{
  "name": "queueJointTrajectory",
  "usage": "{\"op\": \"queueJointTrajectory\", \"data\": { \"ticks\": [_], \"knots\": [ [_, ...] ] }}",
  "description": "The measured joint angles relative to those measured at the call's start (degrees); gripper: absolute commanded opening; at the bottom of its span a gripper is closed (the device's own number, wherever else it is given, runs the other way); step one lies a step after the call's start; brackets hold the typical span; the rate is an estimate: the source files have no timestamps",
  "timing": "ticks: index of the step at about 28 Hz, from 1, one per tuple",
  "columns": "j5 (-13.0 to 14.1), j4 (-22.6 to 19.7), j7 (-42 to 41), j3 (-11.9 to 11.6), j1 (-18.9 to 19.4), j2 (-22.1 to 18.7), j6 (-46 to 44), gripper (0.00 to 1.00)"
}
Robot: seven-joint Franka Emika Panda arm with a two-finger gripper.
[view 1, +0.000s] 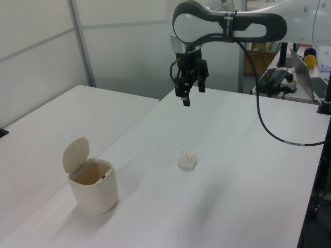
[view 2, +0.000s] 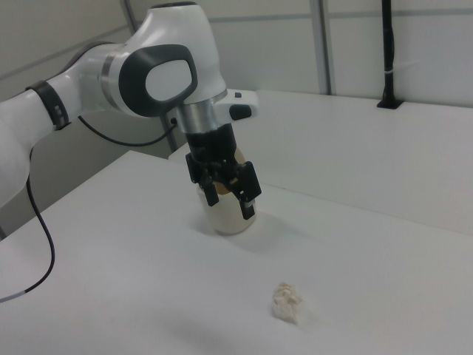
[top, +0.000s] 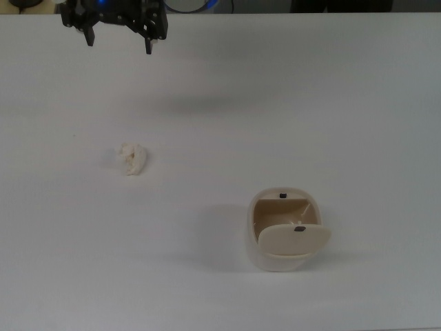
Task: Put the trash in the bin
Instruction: 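Lower the open gripper onto the crumpled white paper ball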
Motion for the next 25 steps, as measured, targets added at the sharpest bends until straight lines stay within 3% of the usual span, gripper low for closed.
{"op": "queueJointTrajectory", "data": {
  "ticks": [2, 10, 19, 25],
  "knots": [
    [0.3, 0.0, 0.0, 0.0, 0.0, 0.0, 0.3, 1.0],
    [6.0, -0.5, -2.6, 0.0, -1.8, 1.8, 0.3, 1.0],
    [6.3, -2.6, -12.3, 0.1, -2.3, 7.2, 5.2, 1.0],
    [6.2, -6.5, -17.4, 0.1, -2.7, 9.5, 11.9, 1.0]
  ]
}}
